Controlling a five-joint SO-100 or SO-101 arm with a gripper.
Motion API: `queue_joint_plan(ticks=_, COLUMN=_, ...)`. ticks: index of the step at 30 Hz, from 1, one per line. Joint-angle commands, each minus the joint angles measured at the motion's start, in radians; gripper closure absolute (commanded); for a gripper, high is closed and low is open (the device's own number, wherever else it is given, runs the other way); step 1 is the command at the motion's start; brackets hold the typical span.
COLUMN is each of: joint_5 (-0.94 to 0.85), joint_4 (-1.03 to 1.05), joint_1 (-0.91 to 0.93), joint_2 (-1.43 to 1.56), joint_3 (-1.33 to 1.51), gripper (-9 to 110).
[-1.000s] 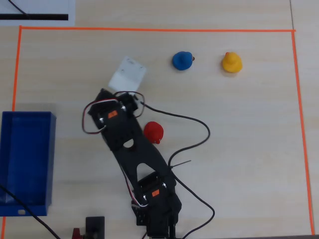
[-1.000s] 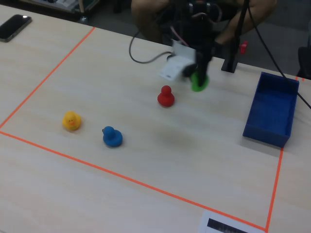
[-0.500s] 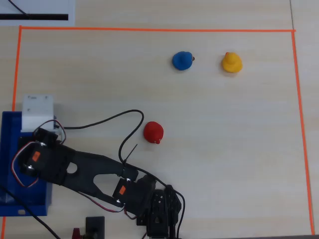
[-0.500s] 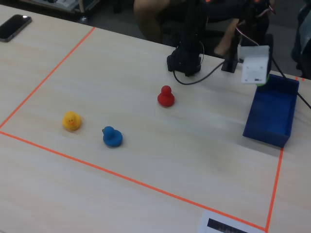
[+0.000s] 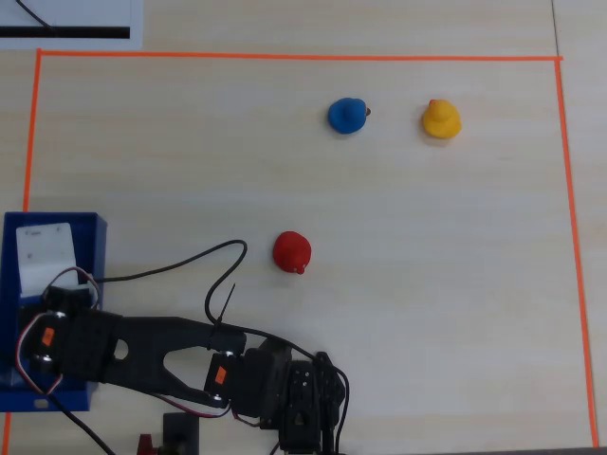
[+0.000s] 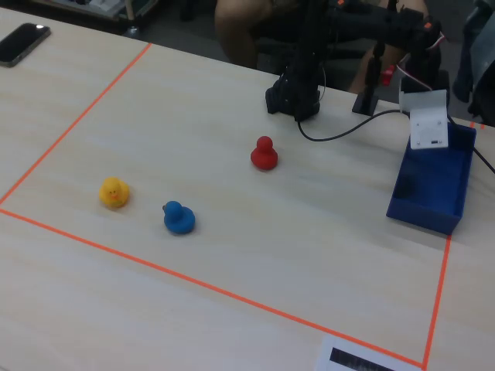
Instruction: Grasp green duck and put it into box.
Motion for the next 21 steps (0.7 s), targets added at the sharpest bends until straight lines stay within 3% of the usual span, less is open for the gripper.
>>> queue_joint_plan(ticks=1, joint_5=-0.009, joint_4=-0.110, joint_1=-0.011, joint_2=0.049, joint_3=0.086, gripper=101)
queue_joint_plan(ticks=8, joint_5=-0.014, joint_4=-0.206, joint_1=-0.046, joint_2=0.060, joint_3=0.199, gripper=101)
queue_joint_plan(ticks=14, joint_5=-0.048, joint_4=-0.160, joint_1=-0.072, joint_2=0.107, joint_3=0.222, gripper=69)
queue_joint_plan(ticks=21, joint_5=-0.103, joint_4=-0.041, joint_1=0.002, joint_2=0.172, joint_3=0.135, gripper=58)
